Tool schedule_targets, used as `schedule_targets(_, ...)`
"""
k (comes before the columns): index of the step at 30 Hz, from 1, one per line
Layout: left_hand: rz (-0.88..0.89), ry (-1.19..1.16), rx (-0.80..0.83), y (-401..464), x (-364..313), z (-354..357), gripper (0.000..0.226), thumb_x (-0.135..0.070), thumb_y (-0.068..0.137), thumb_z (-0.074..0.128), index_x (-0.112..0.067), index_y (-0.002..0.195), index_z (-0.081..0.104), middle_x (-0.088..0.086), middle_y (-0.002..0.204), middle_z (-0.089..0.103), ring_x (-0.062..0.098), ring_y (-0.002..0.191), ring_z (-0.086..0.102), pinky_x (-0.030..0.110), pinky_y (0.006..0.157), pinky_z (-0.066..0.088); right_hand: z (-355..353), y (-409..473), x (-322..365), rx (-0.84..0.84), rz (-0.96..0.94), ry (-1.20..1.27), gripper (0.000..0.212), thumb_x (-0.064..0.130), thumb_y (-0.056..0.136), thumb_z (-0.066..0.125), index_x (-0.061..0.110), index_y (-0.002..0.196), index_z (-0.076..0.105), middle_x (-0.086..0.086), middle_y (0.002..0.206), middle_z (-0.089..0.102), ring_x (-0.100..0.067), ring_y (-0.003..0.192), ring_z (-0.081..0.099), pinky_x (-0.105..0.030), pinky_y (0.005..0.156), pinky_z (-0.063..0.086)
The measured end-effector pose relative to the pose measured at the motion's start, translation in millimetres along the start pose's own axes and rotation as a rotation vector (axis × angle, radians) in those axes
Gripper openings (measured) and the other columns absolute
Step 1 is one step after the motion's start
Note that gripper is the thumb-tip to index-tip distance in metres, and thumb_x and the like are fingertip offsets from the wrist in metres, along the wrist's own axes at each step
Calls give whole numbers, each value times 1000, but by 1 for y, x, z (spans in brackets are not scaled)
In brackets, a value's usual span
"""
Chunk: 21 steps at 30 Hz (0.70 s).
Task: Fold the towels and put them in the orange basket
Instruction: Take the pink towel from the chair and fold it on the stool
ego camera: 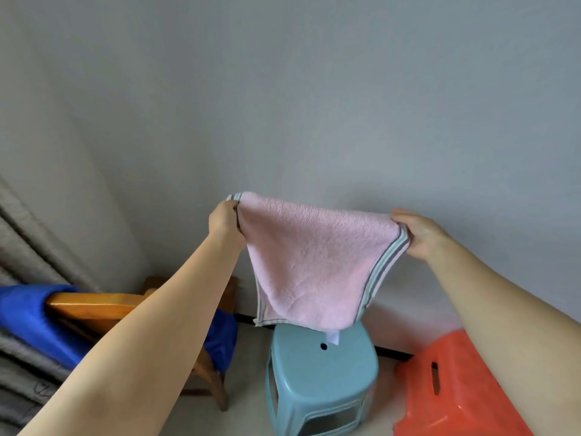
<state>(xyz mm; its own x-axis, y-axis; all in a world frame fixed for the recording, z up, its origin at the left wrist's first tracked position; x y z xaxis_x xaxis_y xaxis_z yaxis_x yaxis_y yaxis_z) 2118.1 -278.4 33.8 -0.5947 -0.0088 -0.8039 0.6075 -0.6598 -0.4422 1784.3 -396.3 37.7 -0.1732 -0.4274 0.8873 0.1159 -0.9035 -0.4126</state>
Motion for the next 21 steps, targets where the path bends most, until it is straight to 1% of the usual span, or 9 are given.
schedule_targets(2,-55,-34,42,-2,6,3,22,-8,92,46,-15,74,57,-1,72,55,13,65,51,24,61,44,-8,5,4,-46,-49,14,51,-10,92,43,7,140,42,-20,127,55,-21,76,60,-28,60,56)
schedule_targets(3,-95,-52,76,-2,10,4,23,-7,93,42,-14,76,57,-1,74,55,14,67,52,24,62,44,-11,6,5,-52,-60,8,54,-12,92,41,6,143,38,-21,137,48,-23,79,59,-25,53,56)
schedule_targets(5,-191,-58,135,0,17,5,23,-9,94,38,-12,78,55,0,78,55,15,72,54,25,68,44,-13,7,9,-49,-88,8,54,-12,92,40,7,143,39,-21,142,45,-22,81,60,-18,44,53)
schedule_targets(8,-346,65,184,-1,31,1,18,-28,90,49,-14,78,51,0,78,51,16,76,51,26,77,43,-14,6,16,-47,-110,48,50,-7,91,45,8,139,46,-15,117,60,-16,76,61,-18,51,54)
schedule_targets(10,-444,195,205,-3,42,-4,24,-35,88,58,-11,85,57,3,86,57,19,86,57,31,77,51,-14,7,18,-54,-97,111,47,-3,89,53,8,134,51,-10,98,63,-17,77,62,-25,64,55)
schedule_targets(13,-525,336,216,-11,59,-11,20,-24,90,62,-4,88,61,8,91,65,22,84,62,34,70,58,-16,7,25,-61,-119,88,41,-1,86,60,8,126,56,-11,96,63,-18,79,63,-29,72,53)
schedule_targets(17,-543,693,292,-19,74,-28,19,-12,95,52,3,102,60,15,109,64,28,110,60,33,95,49,-25,8,31,-103,-133,-183,20,-7,82,62,7,96,62,-11,81,60,-16,63,62,-30,69,50)
schedule_targets(18,-528,722,304,-18,74,-31,19,-10,95,53,4,105,60,16,108,65,27,107,62,33,92,51,-30,10,31,-143,-120,-290,14,-8,80,62,4,85,62,-11,76,57,-17,57,60,-30,64,48)
schedule_targets(21,-376,575,265,-14,63,-32,10,-9,93,58,0,91,64,9,72,69,18,62,67,28,58,59,-44,15,31,-229,-52,-466,17,-8,79,59,6,70,53,-10,69,50,-17,51,53,-25,53,44)
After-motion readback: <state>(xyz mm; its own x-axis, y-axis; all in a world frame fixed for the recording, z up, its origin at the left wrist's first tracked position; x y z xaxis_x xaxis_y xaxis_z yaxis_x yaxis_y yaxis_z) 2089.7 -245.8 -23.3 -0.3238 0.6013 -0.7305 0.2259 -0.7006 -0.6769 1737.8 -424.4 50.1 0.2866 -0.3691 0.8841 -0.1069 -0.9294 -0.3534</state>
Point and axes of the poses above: each hand's wrist, its own y-axis towards the middle knuckle, its own z-axis out of the palm, x = y × z, the point moved 6 cm from there along y, towards the middle knuckle
